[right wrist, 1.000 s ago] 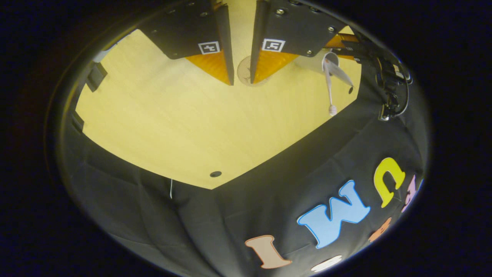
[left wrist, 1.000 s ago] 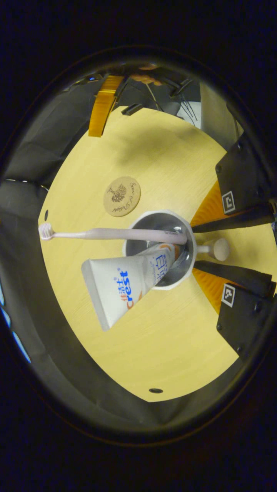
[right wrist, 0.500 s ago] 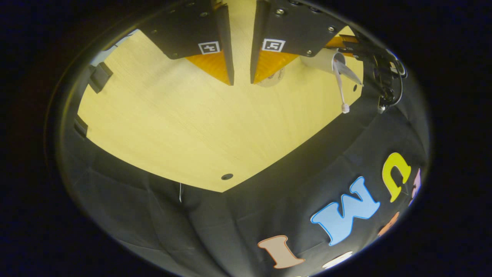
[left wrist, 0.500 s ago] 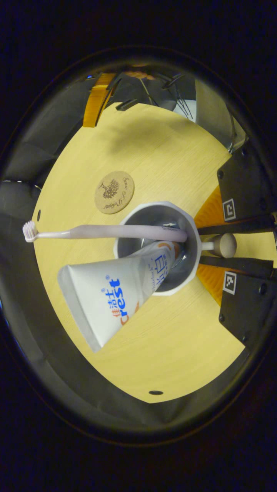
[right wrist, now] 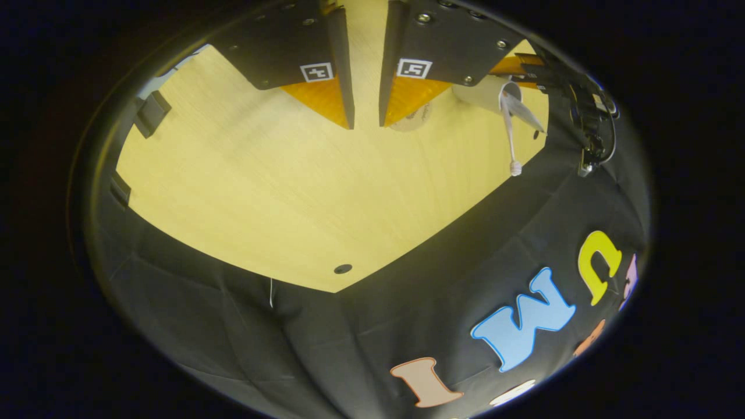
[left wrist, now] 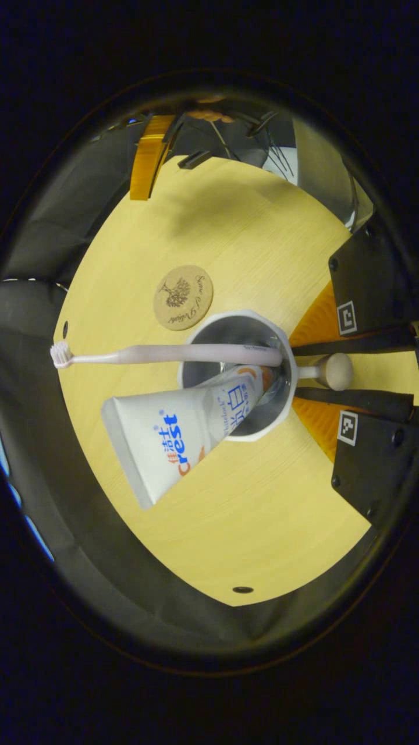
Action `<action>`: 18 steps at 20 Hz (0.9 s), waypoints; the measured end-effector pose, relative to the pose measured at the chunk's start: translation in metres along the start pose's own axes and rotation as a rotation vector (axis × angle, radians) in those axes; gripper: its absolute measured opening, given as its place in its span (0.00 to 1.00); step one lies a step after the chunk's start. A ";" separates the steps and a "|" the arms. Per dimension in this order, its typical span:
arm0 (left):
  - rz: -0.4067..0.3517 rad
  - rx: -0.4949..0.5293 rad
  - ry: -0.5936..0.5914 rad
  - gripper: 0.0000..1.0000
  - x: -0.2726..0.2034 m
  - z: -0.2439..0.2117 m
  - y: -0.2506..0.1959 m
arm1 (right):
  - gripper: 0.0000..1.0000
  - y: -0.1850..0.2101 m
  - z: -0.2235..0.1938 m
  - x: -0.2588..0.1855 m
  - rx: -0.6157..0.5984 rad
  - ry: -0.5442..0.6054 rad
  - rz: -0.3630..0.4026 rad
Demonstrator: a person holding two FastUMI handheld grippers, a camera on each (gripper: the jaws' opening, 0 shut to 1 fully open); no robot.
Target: Put the toothbrush and toothpaste on the desktop into the cup, then pick up the cup and place it on the coaster on the desktop.
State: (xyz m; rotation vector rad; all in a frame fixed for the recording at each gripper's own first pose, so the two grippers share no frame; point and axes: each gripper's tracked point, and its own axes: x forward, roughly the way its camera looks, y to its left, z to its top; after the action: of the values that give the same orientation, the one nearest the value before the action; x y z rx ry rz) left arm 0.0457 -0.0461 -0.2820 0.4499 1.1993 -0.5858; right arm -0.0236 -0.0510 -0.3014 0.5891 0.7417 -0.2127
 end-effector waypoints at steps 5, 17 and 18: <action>0.011 0.017 -0.020 0.24 -0.015 -0.005 0.005 | 0.25 -0.007 0.005 -0.002 0.015 -0.002 0.000; 0.017 0.002 -0.094 0.22 -0.011 0.002 0.000 | 0.25 -0.026 0.009 -0.002 0.047 0.009 -0.013; 0.017 0.006 -0.096 0.21 -0.012 0.003 0.000 | 0.25 -0.025 0.009 -0.001 0.047 0.011 -0.011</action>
State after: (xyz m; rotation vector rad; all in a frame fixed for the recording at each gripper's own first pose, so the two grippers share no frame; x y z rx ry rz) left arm 0.0454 -0.0457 -0.2700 0.4322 1.1016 -0.5899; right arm -0.0289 -0.0771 -0.3062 0.6312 0.7519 -0.2373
